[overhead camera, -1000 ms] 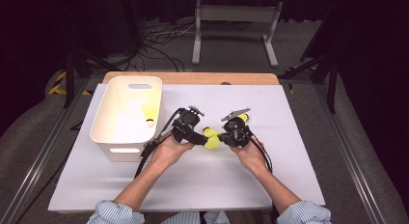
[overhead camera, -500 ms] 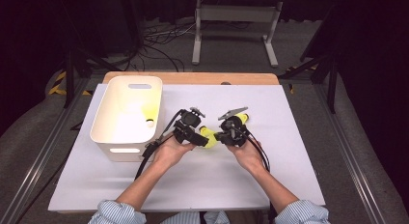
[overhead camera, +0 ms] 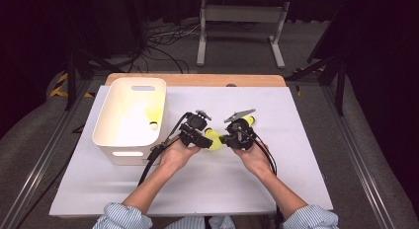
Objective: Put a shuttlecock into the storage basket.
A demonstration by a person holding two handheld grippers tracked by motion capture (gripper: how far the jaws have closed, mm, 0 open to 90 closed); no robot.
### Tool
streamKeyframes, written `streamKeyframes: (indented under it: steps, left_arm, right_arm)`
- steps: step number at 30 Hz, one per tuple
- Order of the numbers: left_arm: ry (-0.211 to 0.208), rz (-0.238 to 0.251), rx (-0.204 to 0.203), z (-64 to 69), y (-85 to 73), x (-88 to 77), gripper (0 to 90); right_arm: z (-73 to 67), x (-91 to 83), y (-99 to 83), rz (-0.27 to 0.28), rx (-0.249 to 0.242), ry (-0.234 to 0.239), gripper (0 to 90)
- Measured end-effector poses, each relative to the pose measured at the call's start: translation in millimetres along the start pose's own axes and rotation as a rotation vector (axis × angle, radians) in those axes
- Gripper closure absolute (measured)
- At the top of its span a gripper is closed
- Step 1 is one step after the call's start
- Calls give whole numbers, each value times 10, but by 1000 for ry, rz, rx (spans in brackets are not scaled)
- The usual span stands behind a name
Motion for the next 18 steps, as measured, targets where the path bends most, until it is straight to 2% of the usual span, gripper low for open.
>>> streamKeyframes:
  steps: [6, 18]
  left_arm:
    - [-16, -2, -3, 0, 3, 1, 622]
    - [18, -6, -3, -7, -11, -1, 798]
  right_arm:
    - [-13, -1, 8, 5, -5, 7, 900]
    - [-25, 8, 12, 1, -16, 8, 899]
Point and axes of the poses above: each handheld gripper's, and its own axes: x roughly forward along the jaws, y roughly out of its top, z roughly to its right, the point moved 2 cm from there along x, roughly forward along the jaws, and after that the axes turned 9 degrees about y, right-handed, at the moved point
